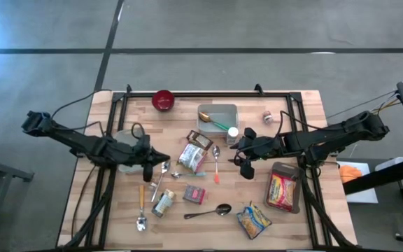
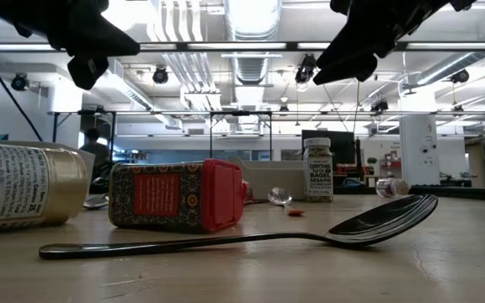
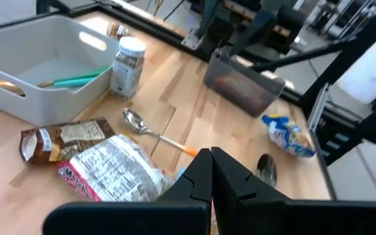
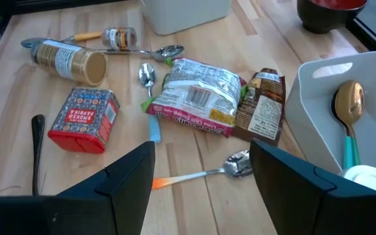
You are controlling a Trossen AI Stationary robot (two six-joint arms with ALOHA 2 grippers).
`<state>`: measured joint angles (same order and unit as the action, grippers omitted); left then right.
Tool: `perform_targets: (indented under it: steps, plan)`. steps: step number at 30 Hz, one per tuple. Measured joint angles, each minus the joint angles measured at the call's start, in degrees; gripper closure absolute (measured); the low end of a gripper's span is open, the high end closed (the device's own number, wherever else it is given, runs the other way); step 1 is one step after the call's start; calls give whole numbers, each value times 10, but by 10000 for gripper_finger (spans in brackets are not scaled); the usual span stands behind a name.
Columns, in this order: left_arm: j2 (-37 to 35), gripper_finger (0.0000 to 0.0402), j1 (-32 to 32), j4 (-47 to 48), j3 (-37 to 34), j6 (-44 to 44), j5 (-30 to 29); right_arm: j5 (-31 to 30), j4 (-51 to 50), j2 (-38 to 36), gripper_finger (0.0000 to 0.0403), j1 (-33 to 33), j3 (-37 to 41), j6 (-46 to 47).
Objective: Pick & Place Food Item
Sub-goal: Put the left brown seasoning bottle into the left gray bin
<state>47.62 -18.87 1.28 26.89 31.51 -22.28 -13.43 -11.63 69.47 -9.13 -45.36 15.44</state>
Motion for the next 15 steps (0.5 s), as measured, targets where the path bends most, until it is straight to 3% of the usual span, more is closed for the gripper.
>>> perform_targets:
  steps: [7,15]
  plan:
    - [22,401,0,-18,1,53,0,0,0,0,155,0,3,-6]
    - [24,401,1,-10,2,45,27,0,3,0,155,0,3,-11]
